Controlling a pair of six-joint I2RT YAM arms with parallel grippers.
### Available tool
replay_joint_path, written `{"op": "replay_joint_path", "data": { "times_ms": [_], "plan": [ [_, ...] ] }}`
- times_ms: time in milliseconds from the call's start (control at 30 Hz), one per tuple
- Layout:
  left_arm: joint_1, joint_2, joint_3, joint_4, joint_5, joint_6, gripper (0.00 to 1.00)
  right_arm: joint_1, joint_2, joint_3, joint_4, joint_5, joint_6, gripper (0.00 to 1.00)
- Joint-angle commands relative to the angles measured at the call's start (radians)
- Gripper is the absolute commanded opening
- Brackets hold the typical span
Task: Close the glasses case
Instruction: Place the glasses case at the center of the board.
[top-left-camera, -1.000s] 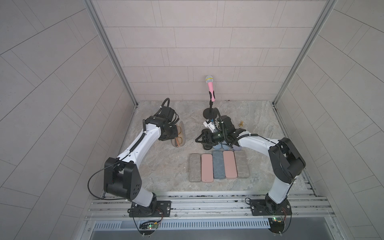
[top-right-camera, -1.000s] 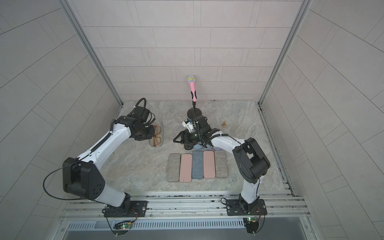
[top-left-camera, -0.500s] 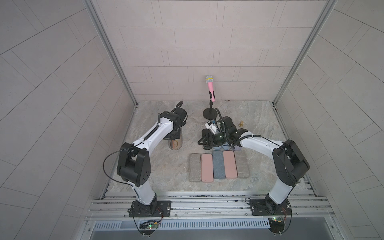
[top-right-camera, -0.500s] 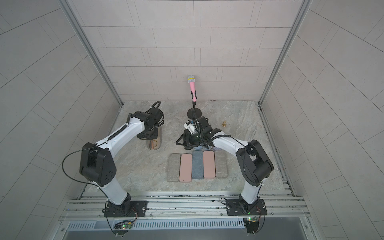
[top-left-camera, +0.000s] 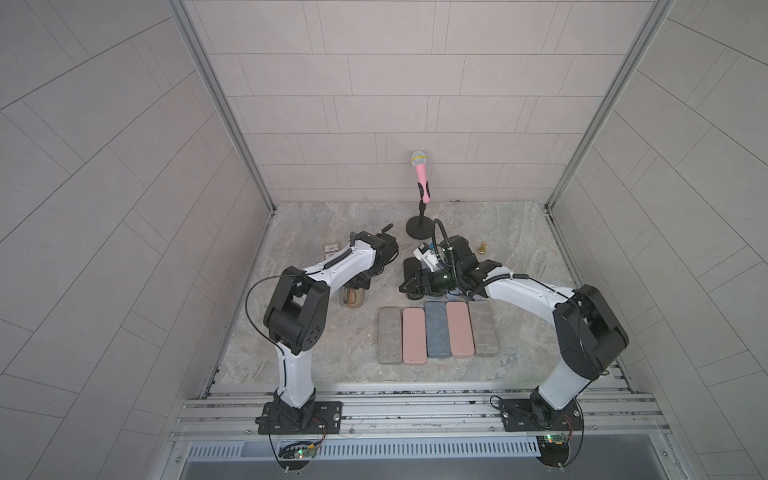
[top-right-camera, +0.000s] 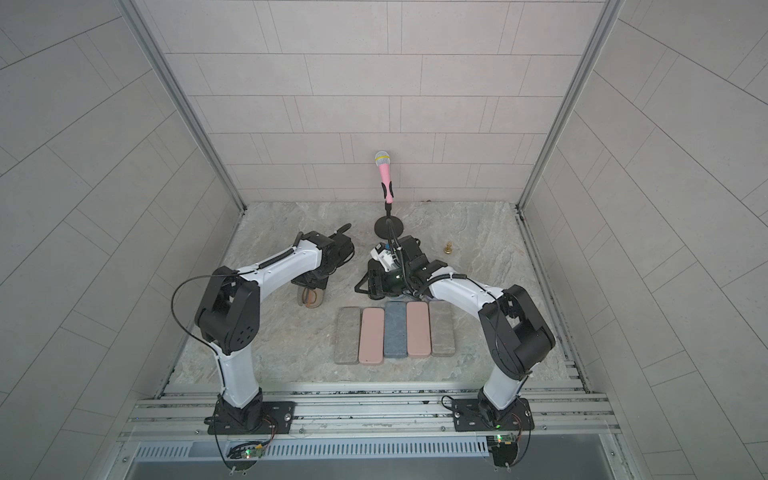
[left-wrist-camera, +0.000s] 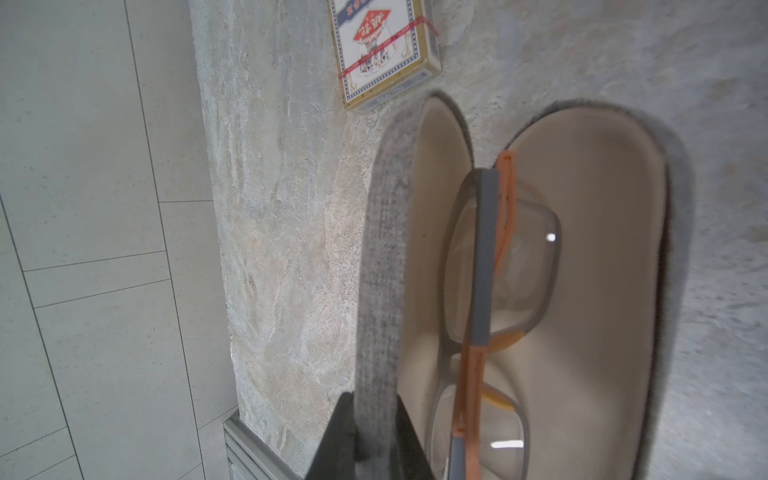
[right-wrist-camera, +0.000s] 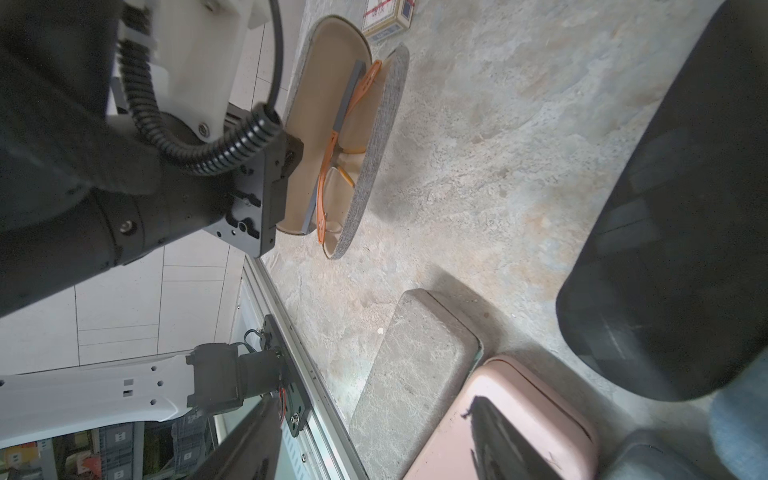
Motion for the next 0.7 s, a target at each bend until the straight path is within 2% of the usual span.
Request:
{"op": "replay_joint_path", "data": {
  "times_ms": [0,33,167,267,333,433,533,667],
  "plan": [
    [-0.028,-0.024,0.022,-0.038,-0.127,-0.059,0.0,-0.004,-0.04,-0.016,0.003,0.005,-0.016,0.74],
    [-0.028,-0.023,-0.008,0.009,-0.151,-0.043,0.0,-0.004,-0.04,-0.018,0.009,0.008,-0.014,0.74],
    [-0.035,0.075,0.066,-0.095,-0.144,-0.083,0.0,-0.005,-0.03,-0.014,0.01,0.005,-0.008,0.74],
    [-0.063,0.047,0.073,-0.097,-0.149,-0.105,0.0,-0.004,-0.041,-0.024,0.009,0.004,-0.011,0.74],
    [-0.051,0.04,0.027,-0.005,-0.149,-0.067,0.0,-0.006,-0.043,-0.031,0.006,0.013,-0.017,0.74],
    [-0.028,0.114,0.079,-0.076,-0.104,-0.087,0.0,-0.005,-0.038,-0.028,0.004,0.007,-0.016,0.74],
    [-0.034,0.102,0.074,-0.057,-0.095,-0.09,0.0,-0.006,-0.042,-0.033,0.007,0.011,-0.012,0.74],
    [-0.041,0.096,0.101,-0.11,-0.182,-0.114,0.0,-0.004,-0.037,-0.034,0.007,0.011,-0.016,0.74]
  ]
}}
